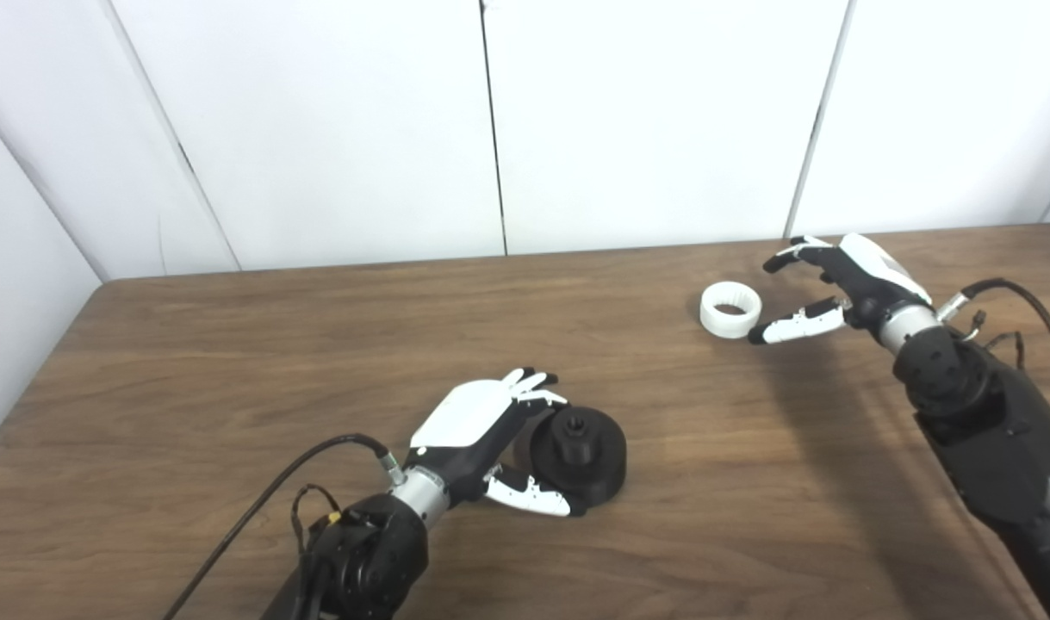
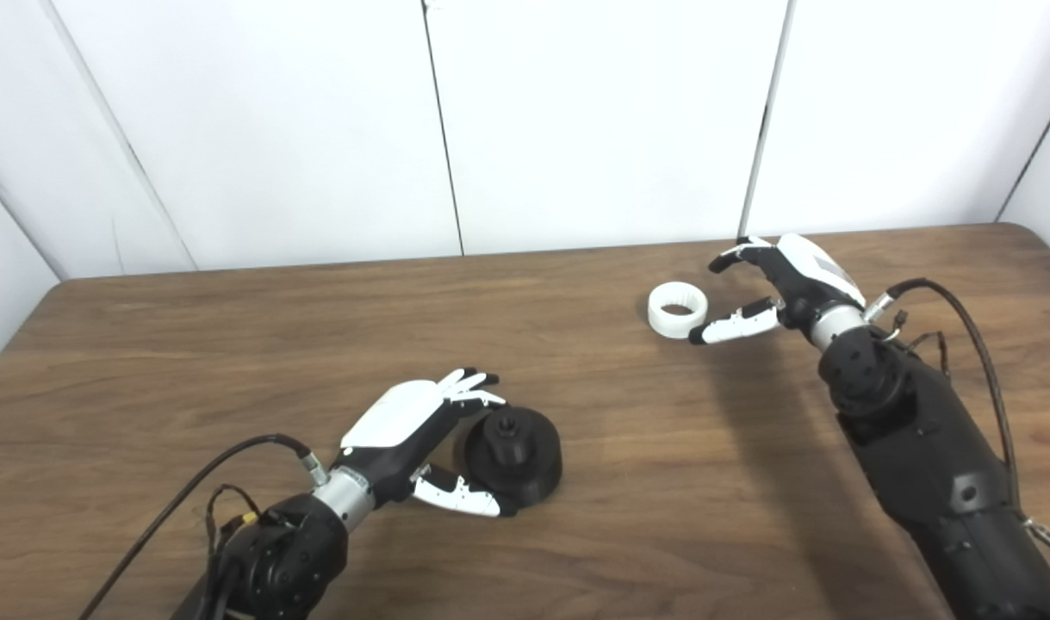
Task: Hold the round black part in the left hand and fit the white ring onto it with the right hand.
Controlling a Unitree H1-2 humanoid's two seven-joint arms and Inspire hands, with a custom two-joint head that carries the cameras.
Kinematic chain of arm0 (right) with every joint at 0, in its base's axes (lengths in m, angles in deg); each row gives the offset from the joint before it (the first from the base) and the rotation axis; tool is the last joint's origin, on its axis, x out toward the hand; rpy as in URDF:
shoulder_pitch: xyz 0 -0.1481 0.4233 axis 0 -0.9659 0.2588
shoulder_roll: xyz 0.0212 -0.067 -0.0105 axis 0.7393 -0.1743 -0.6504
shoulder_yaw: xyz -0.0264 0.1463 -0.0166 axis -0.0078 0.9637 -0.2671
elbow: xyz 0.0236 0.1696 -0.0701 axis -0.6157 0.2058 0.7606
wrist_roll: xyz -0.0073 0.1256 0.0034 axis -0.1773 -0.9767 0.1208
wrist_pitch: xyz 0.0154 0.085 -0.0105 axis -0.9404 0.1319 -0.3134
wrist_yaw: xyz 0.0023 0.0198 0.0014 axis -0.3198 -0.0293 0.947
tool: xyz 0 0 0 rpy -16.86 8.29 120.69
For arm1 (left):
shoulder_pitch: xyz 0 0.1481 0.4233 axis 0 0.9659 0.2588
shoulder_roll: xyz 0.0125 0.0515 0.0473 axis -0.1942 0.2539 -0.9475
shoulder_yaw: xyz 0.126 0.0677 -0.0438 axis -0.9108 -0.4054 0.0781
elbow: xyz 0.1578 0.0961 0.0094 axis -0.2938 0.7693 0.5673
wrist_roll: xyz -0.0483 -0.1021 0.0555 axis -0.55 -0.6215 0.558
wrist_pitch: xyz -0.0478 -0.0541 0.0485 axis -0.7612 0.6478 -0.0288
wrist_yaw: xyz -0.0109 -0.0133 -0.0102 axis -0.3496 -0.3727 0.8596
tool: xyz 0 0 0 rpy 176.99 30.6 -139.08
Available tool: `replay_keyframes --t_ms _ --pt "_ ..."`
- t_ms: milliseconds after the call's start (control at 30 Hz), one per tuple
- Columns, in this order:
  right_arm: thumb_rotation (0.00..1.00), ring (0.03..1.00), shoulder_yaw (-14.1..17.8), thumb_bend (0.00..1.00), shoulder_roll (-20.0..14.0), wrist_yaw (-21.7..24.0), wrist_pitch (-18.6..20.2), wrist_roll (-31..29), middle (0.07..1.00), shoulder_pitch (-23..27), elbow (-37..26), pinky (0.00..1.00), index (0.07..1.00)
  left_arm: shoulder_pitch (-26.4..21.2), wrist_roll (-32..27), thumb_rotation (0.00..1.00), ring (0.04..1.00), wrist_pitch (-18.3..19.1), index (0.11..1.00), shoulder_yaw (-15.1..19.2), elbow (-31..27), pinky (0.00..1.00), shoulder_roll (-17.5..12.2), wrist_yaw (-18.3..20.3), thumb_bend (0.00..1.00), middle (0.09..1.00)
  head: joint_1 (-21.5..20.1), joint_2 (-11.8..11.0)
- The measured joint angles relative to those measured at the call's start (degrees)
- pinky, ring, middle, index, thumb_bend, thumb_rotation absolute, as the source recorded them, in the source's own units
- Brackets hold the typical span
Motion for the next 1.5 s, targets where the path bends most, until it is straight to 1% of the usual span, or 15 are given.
replay_keyframes --t_ms 300,500,800,900,1100,1400,1500 --pt "0.32 0.959 -0.81 0.88 0.13 -0.16 -1.55 0.07 0.943 2.23 4.75 0.84 0.756 0.03 0.00 0.43 1.000 -1.10 0.751 0.37 0.60 0.83 0.03 -0.45 0.86 0.961 0.09 -0.26" --pt "0.34 0.958 -0.98 0.89 0.64 -0.54 -2.34 0.05 0.941 3.10 5.88 0.84 0.759 0.07 0.00 0.43 1.000 -1.07 0.750 0.42 0.60 0.83 0.04 -0.44 0.85 0.961 0.09 -0.26" --pt "0.32 0.956 -1.82 0.87 2.36 -0.76 -2.36 0.11 0.941 4.73 8.15 0.84 0.760 0.14 -0.01 0.43 1.000 -1.20 0.750 0.44 0.70 0.83 0.15 -0.73 0.85 0.960 0.18 -0.35" --pt "0.34 0.958 -1.99 0.88 2.75 -0.85 -2.36 0.13 0.942 4.85 8.78 0.84 0.765 0.14 0.00 0.44 1.000 -1.05 0.750 0.42 0.70 0.83 0.14 -0.70 0.86 0.959 0.09 -0.53" --pt "0.35 0.965 -2.85 0.87 3.04 -1.13 -2.79 0.84 0.945 5.24 10.05 0.86 0.772 0.15 0.00 0.45 1.000 -1.11 0.753 0.41 0.70 0.83 0.16 -0.75 0.86 0.963 0.26 -0.35" --pt "0.32 0.966 -3.19 0.86 4.31 -1.18 -3.54 0.96 0.947 5.77 10.77 0.87 0.766 0.19 0.00 0.44 1.000 -1.20 0.750 0.39 0.73 0.83 0.24 -0.81 0.86 0.958 0.44 -0.35" --pt "0.33 0.964 -3.19 0.86 4.33 -1.26 -3.81 0.96 0.945 5.76 10.97 0.87 0.769 0.22 0.00 0.43 1.000 -1.20 0.749 0.39 0.81 0.83 0.27 -1.23 0.86 0.959 0.61 -0.35"
